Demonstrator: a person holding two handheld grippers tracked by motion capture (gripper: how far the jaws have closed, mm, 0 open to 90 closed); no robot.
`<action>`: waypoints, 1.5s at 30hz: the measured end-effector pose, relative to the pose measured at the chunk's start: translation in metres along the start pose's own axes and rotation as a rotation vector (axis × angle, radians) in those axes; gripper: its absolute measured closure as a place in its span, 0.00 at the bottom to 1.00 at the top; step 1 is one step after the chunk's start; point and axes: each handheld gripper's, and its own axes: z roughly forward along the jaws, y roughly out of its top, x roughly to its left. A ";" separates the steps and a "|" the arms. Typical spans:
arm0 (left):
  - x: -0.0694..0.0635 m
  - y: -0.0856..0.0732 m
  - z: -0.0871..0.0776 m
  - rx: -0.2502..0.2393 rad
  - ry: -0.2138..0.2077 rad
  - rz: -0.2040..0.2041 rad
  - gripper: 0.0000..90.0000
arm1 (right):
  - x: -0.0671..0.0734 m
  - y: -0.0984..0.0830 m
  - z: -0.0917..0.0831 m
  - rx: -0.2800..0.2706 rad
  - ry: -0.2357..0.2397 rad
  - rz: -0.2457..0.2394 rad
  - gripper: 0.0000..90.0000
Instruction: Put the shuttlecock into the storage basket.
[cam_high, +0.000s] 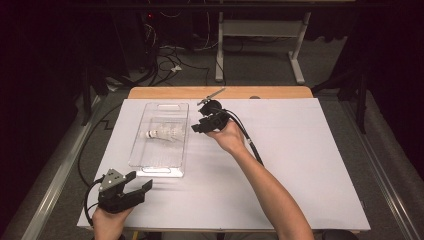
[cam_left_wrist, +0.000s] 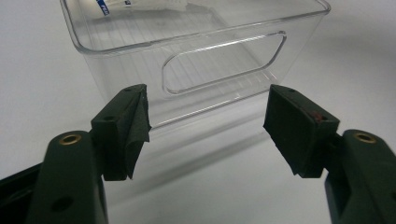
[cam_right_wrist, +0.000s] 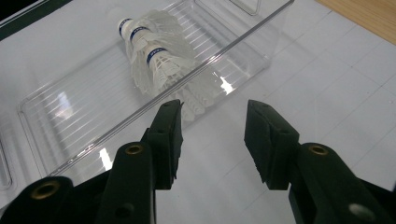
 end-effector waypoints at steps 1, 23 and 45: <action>0.000 0.000 0.000 0.000 0.000 0.002 0.35 | -0.001 0.000 -0.001 -0.003 0.000 -0.003 0.63; 0.000 0.000 0.000 0.003 0.005 0.004 0.35 | -0.015 -0.020 -0.010 -0.008 -0.020 0.033 0.63; 0.000 0.000 0.000 0.003 0.008 -0.002 0.36 | -0.026 -0.040 -0.021 -0.009 -0.043 0.051 0.63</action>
